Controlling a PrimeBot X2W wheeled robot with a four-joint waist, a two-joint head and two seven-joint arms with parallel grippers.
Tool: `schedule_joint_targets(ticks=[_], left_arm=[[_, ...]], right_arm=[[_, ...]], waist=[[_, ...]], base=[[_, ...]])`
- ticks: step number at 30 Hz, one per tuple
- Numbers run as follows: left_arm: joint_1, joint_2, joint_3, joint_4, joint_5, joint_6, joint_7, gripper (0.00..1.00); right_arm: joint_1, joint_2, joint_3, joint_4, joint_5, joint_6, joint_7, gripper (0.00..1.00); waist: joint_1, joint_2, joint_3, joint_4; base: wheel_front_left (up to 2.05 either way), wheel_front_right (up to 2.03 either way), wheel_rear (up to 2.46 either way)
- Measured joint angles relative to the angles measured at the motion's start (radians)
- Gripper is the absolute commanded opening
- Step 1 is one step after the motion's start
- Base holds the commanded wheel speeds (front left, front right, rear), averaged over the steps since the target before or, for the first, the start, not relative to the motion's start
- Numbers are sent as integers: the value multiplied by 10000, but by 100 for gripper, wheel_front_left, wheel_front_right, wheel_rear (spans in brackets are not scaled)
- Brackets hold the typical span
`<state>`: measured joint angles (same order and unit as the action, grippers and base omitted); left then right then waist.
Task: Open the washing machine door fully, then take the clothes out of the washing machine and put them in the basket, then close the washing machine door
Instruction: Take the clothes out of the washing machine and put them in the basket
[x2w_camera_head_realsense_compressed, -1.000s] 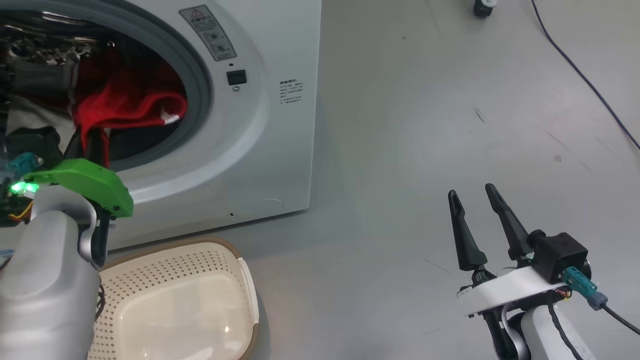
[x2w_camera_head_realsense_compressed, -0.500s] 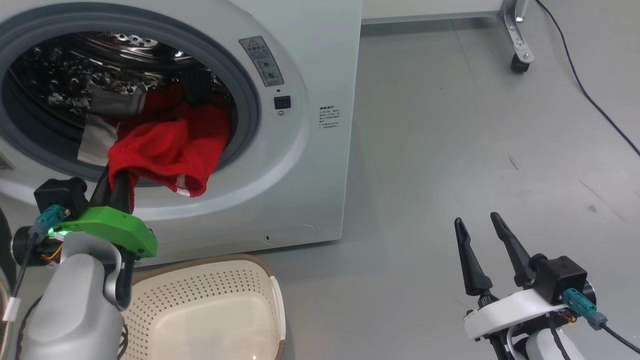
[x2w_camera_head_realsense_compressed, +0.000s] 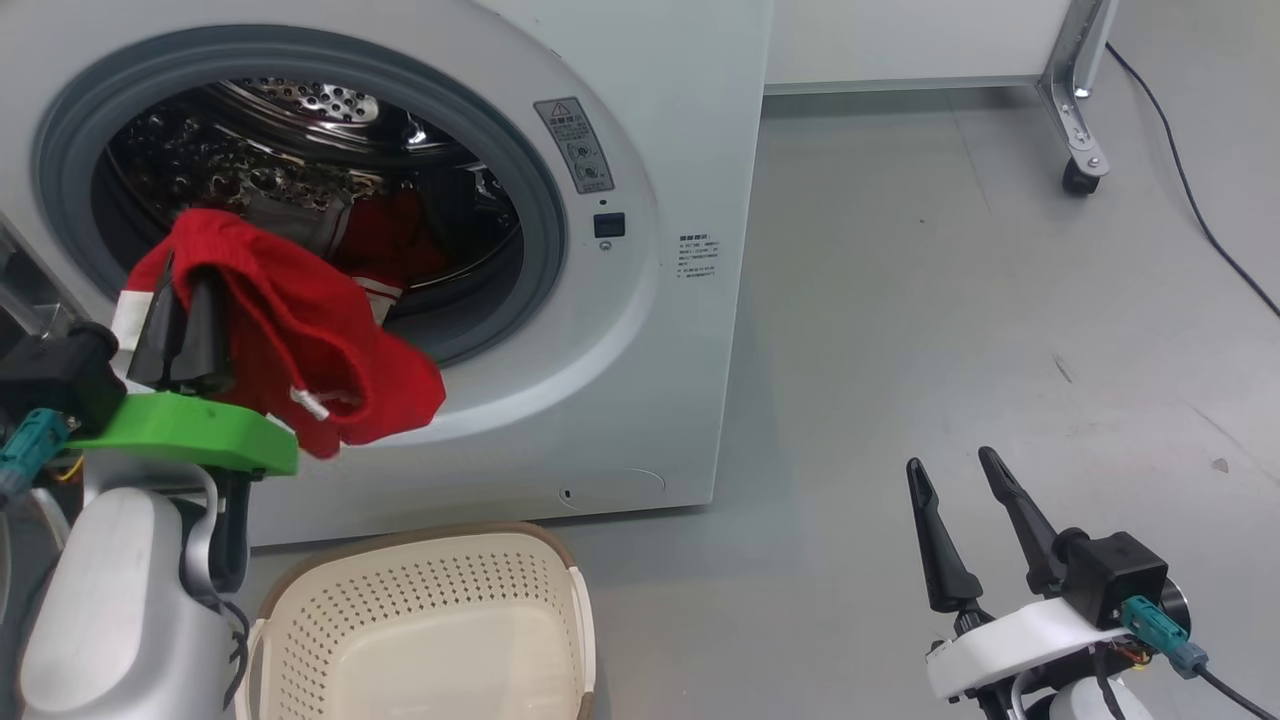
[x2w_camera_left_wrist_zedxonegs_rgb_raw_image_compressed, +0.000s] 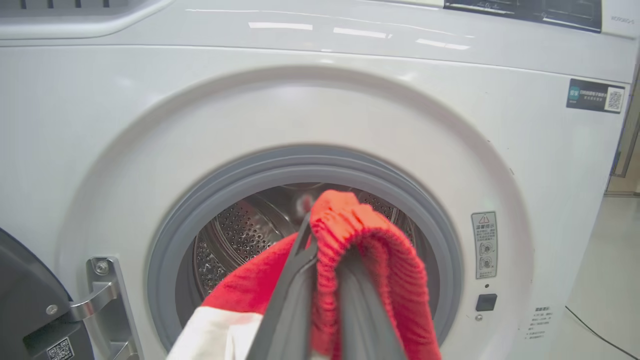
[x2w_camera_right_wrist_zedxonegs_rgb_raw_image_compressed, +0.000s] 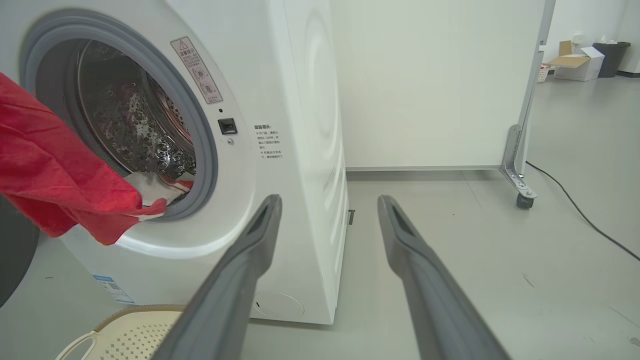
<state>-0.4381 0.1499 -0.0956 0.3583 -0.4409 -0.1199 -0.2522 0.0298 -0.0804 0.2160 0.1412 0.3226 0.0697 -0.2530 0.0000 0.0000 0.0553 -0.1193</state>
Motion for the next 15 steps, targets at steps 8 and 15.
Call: schedule_joint_targets(ticks=[8,15], left_arm=[[580,-107,12,-828,15,-2,0,0],[1170,-105,-157,-1047,25,-8,0,0]], right_arm=[[3,12,-15,-61,2,10,0,100],[5,31,-54,-196,2,12,0,100]], waist=[[0,0,67,36],[0,0,283,50]], base=[[0,0,0],[0,0,0]])
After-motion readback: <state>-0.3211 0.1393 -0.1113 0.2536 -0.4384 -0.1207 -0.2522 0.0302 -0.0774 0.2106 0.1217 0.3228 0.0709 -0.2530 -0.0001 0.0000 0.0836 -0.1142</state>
